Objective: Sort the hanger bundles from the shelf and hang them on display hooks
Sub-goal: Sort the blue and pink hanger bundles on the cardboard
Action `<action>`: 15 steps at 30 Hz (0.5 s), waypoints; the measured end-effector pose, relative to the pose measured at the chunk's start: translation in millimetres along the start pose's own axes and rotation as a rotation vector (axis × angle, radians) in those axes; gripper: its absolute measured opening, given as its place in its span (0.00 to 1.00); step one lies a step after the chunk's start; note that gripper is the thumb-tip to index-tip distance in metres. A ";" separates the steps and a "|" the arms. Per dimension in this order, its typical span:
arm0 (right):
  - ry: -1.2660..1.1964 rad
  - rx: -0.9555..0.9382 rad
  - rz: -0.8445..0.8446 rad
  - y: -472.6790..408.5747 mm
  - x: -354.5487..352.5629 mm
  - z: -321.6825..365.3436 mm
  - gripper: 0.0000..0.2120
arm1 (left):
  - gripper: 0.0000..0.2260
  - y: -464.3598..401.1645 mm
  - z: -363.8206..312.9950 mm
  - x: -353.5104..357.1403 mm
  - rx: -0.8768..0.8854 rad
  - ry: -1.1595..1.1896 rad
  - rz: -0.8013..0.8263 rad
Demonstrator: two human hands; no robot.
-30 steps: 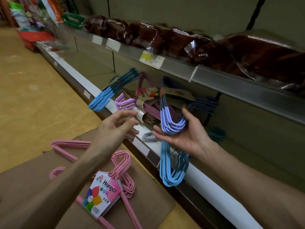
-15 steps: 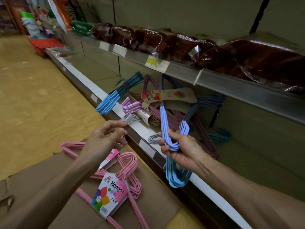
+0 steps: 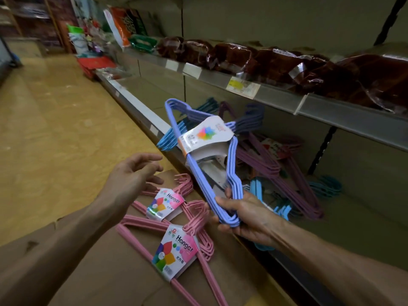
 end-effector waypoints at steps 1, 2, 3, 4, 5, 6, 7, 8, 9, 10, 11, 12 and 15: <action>0.033 0.007 0.025 -0.6 7.4 -3.6 0.13 | 0.08 0.6 -2.0 -10.4 0.006 0.002 -0.019; 0.075 0.012 0.053 -2.1 15.4 -7.1 0.13 | 0.08 1.1 -4.0 -21.0 0.011 0.002 -0.040; 0.126 0.012 0.083 -3.7 24.6 -10.3 0.10 | 0.08 1.6 -5.8 -32.2 0.015 0.004 -0.060; 0.196 0.000 0.103 -5.5 33.6 -12.8 0.09 | 0.09 2.1 -7.6 -43.5 0.022 0.006 -0.081; 0.268 -0.011 0.118 -7.5 42.8 -16.0 0.09 | 0.09 2.8 -9.7 -55.0 0.032 0.003 -0.102; 0.327 -0.024 0.130 -10.4 52.2 -19.4 0.08 | 0.09 3.9 -12.0 -67.0 0.044 -0.009 -0.123; 0.365 -0.026 0.145 -13.1 61.8 -22.7 0.11 | 0.09 5.2 -14.6 -78.7 0.058 -0.027 -0.142; 0.398 -0.026 0.173 -16.3 71.5 -26.6 0.13 | 0.09 6.4 -17.7 -89.8 0.076 -0.050 -0.159; 0.426 -0.024 0.214 -18.8 83.1 -29.7 0.14 | 0.09 7.8 -21.1 -100.4 0.097 -0.082 -0.176; 0.460 -0.027 0.251 -21.3 94.9 -32.1 0.14 | 0.08 9.1 -25.1 -110.6 0.121 -0.118 -0.193; 0.485 -0.026 0.282 -23.5 106.5 -34.0 0.13 | 0.08 10.3 -29.3 -120.6 0.146 -0.155 -0.211; 0.509 -0.025 0.303 -25.7 117.7 -34.3 0.12 | 0.07 11.7 -33.3 -130.9 0.169 -0.188 -0.233; 0.574 -0.032 0.401 -28.8 154.9 -29.8 0.08 | 0.08 18.6 -46.5 -160.8 0.217 -0.282 -0.301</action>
Point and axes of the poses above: each hand's wrist, its own y-axis away from the middle knuckle, its own x-axis out of the palm, z = x × y, the point moved 8 cm from there along -y, towards the middle knuckle, and after that the axes turned 7 degrees about y, right-handed, at the moved point
